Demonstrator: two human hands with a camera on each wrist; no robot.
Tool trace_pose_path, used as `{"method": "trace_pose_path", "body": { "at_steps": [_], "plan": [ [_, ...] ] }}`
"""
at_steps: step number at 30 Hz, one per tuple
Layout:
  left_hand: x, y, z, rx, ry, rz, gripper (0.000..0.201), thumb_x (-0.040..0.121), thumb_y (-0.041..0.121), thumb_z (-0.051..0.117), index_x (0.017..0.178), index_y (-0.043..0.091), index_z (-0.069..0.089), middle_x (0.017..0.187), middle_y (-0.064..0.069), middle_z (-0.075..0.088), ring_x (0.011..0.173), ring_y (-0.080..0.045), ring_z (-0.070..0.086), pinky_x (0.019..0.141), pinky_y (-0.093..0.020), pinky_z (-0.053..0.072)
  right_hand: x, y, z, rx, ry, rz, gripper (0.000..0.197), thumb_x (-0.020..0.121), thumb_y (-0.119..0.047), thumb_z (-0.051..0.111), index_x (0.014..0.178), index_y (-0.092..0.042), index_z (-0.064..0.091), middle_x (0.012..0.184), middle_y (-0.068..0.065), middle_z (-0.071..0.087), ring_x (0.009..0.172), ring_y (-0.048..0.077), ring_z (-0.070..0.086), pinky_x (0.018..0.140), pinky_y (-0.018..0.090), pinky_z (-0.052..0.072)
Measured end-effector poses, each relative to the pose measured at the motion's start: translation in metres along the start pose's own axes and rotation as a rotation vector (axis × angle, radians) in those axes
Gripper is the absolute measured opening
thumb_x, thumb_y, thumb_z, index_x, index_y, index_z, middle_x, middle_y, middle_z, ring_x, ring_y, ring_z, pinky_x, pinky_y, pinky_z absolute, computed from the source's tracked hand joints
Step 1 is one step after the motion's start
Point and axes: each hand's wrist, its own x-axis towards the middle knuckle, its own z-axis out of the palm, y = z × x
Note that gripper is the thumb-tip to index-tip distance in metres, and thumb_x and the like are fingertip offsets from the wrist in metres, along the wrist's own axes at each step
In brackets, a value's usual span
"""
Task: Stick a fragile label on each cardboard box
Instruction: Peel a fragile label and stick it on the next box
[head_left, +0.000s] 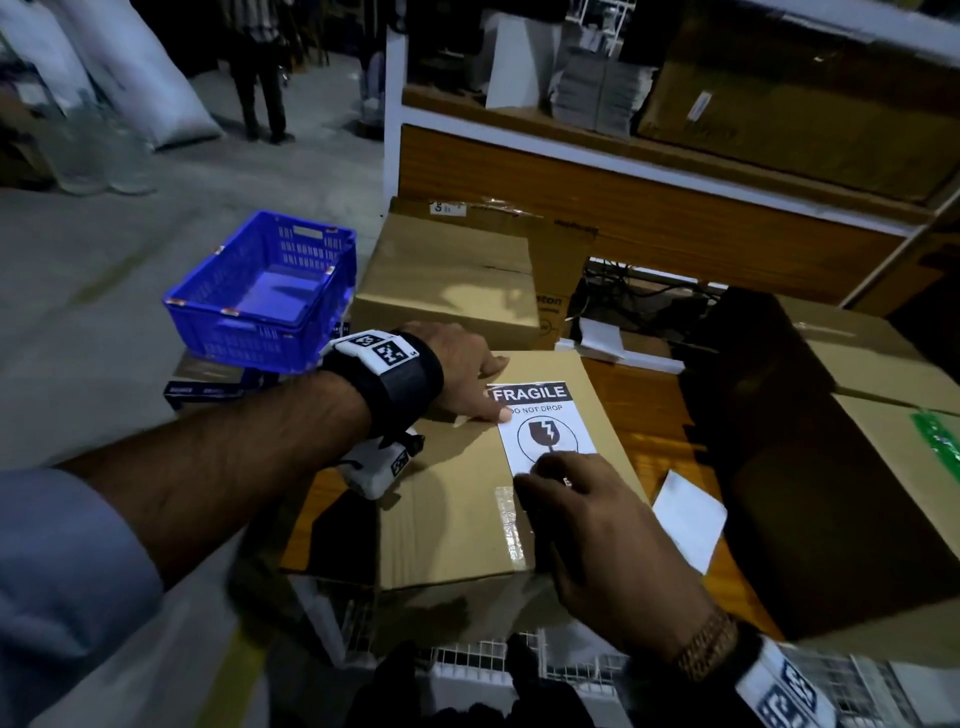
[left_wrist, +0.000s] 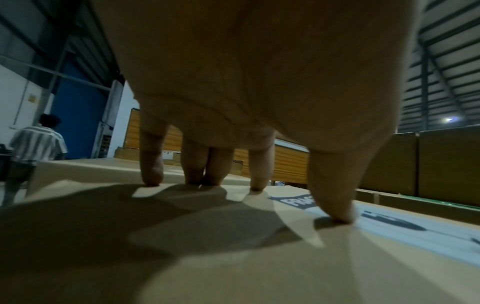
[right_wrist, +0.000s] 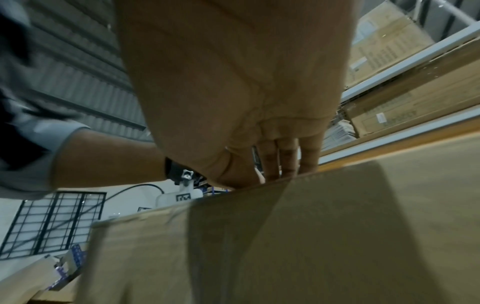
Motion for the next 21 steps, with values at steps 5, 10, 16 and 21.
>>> {"method": "trace_pose_path", "body": {
  "at_steps": [5, 10, 16, 21],
  "plan": [
    [-0.002, 0.002, 0.0, -0.001, 0.027, -0.01, 0.093, 0.073, 0.091, 0.056, 0.154, 0.048, 0.037, 0.138, 0.0, 0.063, 0.122, -0.03, 0.059, 0.095, -0.043, 0.05, -0.016, -0.001, 0.002, 0.004, 0.005, -0.024, 0.046, 0.085, -0.015, 0.078, 0.129, -0.026, 0.072, 0.122, -0.006, 0.064, 0.11, 0.016, 0.059, 0.081, 0.027, 0.058],
    [0.002, -0.001, -0.002, -0.018, 0.057, -0.036, 0.067, 0.085, 0.082, 0.053, 0.146, 0.055, 0.045, 0.141, 0.0, 0.061, 0.125, -0.03, 0.057, 0.094, -0.042, 0.05, -0.021, 0.009, -0.004, 0.096, -0.004, 0.005, 0.036, 0.08, -0.011, 0.075, 0.112, -0.028, 0.078, 0.115, -0.013, 0.065, 0.102, 0.008, 0.063, 0.081, 0.022, 0.058],
    [0.003, -0.001, -0.002, -0.009, 0.057, -0.036, 0.062, 0.088, 0.082, 0.047, 0.145, 0.058, 0.045, 0.141, 0.0, 0.061, 0.122, -0.03, 0.059, 0.09, -0.04, 0.051, -0.005, 0.013, 0.01, 0.036, -0.015, 0.061, 0.062, 0.102, -0.054, 0.043, 0.159, -0.034, 0.033, 0.16, -0.011, 0.032, 0.146, 0.009, 0.027, 0.117, 0.024, 0.027],
    [0.0, 0.003, -0.005, -0.002, 0.011, -0.031, 0.089, 0.07, 0.094, 0.054, 0.148, 0.053, 0.043, 0.137, 0.0, 0.064, 0.121, -0.03, 0.059, 0.095, -0.044, 0.051, -0.008, 0.011, 0.02, -0.082, -0.061, 0.104, 0.071, 0.103, -0.067, 0.025, 0.162, -0.029, 0.03, 0.168, -0.012, 0.028, 0.151, 0.007, 0.022, 0.121, 0.021, 0.015]
  ]
}}
